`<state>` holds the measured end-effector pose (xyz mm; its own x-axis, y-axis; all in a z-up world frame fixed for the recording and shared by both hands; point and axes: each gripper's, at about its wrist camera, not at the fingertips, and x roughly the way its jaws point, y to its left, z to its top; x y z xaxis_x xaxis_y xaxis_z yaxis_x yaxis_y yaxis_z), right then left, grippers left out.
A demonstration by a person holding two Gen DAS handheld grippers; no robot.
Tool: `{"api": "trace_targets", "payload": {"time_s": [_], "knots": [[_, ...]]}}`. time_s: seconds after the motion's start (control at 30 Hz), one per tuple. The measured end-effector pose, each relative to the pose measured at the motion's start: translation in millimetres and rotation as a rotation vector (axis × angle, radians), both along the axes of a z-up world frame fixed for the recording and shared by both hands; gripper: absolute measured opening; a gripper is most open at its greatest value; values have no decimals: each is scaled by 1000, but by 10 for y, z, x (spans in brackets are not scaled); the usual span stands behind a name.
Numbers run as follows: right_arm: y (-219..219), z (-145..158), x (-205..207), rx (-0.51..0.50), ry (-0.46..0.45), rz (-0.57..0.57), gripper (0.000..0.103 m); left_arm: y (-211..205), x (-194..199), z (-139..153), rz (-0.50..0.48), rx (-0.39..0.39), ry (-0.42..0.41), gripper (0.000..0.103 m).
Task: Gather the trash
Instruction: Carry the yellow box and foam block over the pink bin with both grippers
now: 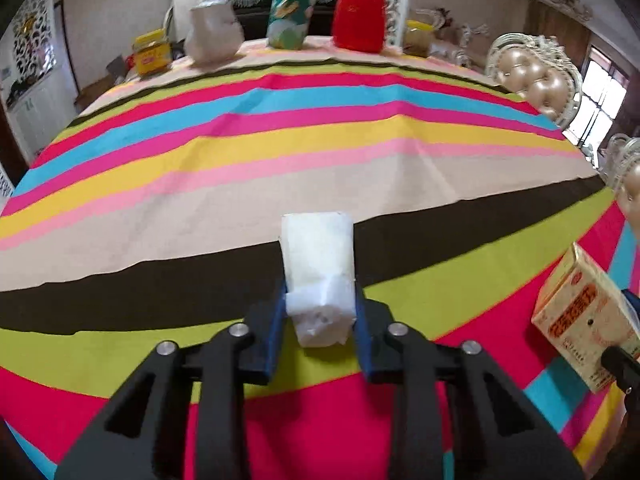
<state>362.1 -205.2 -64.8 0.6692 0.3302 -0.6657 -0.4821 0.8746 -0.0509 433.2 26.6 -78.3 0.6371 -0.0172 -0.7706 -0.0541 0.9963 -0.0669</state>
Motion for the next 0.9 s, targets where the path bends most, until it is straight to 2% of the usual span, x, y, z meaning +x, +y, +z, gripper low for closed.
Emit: {"api": "trace_targets", "payload": {"time_s": [0.13, 0.23, 0.5, 0.9], "knots": [[-155, 22, -205, 13, -21, -42, 54, -204, -353, 174, -41, 40, -101, 25], [-204, 44, -365, -3, -51, -78, 54, -324, -690, 293, -66, 28, -153, 25], [-304, 159, -834, -5, -110, -145, 54, -557, -1355, 460, -117, -32, -202, 25], [-615, 310, -1667, -4, -183, -257, 54, -1046, -2170, 600, -257, -41, -268, 25]]}}
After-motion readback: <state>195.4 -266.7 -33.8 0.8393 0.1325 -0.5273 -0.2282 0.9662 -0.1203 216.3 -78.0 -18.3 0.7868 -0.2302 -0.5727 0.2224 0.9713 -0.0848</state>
